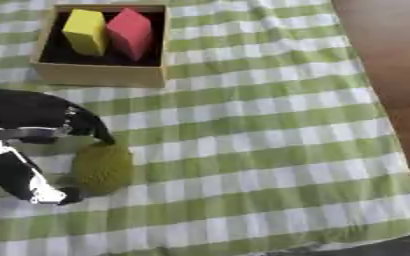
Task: Pick up objects on the table and place them in the box.
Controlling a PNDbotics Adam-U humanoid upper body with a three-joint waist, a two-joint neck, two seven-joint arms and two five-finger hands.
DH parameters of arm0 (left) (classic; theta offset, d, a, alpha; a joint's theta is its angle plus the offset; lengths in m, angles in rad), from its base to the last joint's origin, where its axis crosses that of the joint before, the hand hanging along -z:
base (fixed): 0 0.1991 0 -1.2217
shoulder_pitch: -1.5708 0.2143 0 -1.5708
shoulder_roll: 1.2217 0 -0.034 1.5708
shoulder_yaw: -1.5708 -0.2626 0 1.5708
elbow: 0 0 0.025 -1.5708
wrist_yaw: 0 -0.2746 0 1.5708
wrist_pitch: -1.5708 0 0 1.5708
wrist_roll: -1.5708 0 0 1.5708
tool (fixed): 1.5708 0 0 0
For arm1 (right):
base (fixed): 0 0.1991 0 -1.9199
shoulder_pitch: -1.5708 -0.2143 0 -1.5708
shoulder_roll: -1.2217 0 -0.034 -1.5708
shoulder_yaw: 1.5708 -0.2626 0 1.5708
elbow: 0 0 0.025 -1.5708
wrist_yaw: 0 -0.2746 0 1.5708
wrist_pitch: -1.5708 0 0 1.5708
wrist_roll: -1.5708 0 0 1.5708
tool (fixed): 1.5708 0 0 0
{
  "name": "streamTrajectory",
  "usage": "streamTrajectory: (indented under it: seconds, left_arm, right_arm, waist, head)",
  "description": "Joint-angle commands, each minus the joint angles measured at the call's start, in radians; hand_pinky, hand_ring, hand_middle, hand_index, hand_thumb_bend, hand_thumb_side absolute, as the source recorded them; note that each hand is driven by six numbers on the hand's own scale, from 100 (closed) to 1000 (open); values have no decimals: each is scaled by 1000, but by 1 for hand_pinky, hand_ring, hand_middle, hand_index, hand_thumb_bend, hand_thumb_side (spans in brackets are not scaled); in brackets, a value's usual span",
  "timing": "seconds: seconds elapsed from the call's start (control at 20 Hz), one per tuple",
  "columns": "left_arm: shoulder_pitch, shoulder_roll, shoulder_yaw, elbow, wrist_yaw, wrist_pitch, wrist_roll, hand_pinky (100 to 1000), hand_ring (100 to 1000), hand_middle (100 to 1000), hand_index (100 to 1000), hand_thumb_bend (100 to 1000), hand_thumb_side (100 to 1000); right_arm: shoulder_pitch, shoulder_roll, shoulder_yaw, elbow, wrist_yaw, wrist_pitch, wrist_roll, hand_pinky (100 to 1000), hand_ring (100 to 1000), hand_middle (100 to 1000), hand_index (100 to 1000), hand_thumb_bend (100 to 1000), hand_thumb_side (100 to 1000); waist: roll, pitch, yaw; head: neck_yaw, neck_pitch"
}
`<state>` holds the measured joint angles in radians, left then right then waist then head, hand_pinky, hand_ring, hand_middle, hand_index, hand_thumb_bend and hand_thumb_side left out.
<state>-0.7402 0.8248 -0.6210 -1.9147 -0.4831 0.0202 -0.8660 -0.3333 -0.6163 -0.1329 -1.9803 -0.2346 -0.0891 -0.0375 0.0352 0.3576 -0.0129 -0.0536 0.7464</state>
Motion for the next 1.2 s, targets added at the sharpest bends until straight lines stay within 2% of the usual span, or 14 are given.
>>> streamTrajectory:
  seconds: [0.05, 0.15, 0.25, 0.3, 0.4, 0.65, 0.75, 0.85, 0.95, 1.05, 1.1, 1.2]
  left_arm:
    - [-15, 1, -2, 24, -28, -17, 1, 935, 904, 824, 927, 320, 357]
    - [-16, -7, -6, 44, -48, -26, 3, 927, 899, 817, 925, 290, 285]
    - [-17, -15, -8, 65, -70, -34, 11, 921, 894, 811, 923, 270, 253]
    - [-17, -19, -9, 74, -80, -36, 16, 911, 886, 803, 919, 242, 200]
    - [-17, -27, -12, 93, -95, -41, 27, 890, 868, 788, 907, 215, 186]
    - [-21, -50, -22, 133, -112, -58, 38, 870, 830, 754, 885, 231, 189]
    - [-23, -59, -25, 146, -123, -68, 45, 855, 793, 697, 859, 227, 199]
    - [-22, -62, -23, 151, -128, -73, 59, 810, 739, 627, 799, 174, 179]
    - [-18, -59, -10, 131, -117, -69, 85, 766, 688, 581, 747, 119, 205]
    - [-14, -47, 10, 92, -93, -54, 112, 715, 633, 543, 705, 100, 158]
    - [-13, -40, 22, 67, -80, -44, 123, 680, 607, 519, 675, 100, 100]
    - [-11, -20, 49, 13, -50, -25, 143, 673, 599, 505, 654, 100, 100]
  right_arm:
    - [-4, -12, -4, -20, -5, 2, 4, 939, 819, 691, 816, 100, 585]
    - [-2, -10, -3, -20, -5, 2, 6, 939, 819, 690, 816, 100, 585]
    - [0, -7, -3, -20, -5, 4, 8, 940, 819, 690, 816, 100, 585]
    - [1, -6, -3, -20, -4, 6, 9, 940, 819, 690, 816, 100, 585]
    - [3, -2, -2, -20, -5, 8, 12, 940, 819, 690, 816, 100, 586]
    - [5, 5, -3, -20, -7, 10, 16, 941, 819, 690, 817, 100, 587]
    - [5, 8, -3, -20, -9, 12, 17, 942, 819, 690, 817, 100, 588]
    - [6, 9, -4, -20, -11, 14, 19, 942, 820, 690, 817, 100, 587]
    - [9, 9, -5, -20, -10, 15, 19, 943, 820, 690, 817, 100, 587]
    - [12, 10, -6, -20, -9, 19, 19, 943, 820, 690, 818, 100, 587]
    - [13, 10, -7, -20, -8, 20, 19, 943, 821, 691, 818, 100, 587]
    - [15, 10, -7, -20, -7, 22, 19, 944, 821, 691, 818, 100, 587]
  waist:
    - [2, -27, -3]
    - [1, -27, -4]
    - [1, -26, -4]
    - [1, -26, -4]
    - [1, -25, -5]
    - [-2, -22, -5]
    - [-3, -22, -6]
    - [-4, -21, -6]
    - [-5, -21, -6]
    - [-4, -21, -5]
    - [-4, -22, -4]
    - [-3, -23, -2]
  head:
    - [2, -4]
    - [2, -4]
    - [2, -5]
    - [2, -6]
    - [2, -8]
    - [3, -8]
    - [3, -7]
    - [2, -6]
    - [1, -5]
    - [0, -5]
    - [-1, -5]
    - [-3, -5]
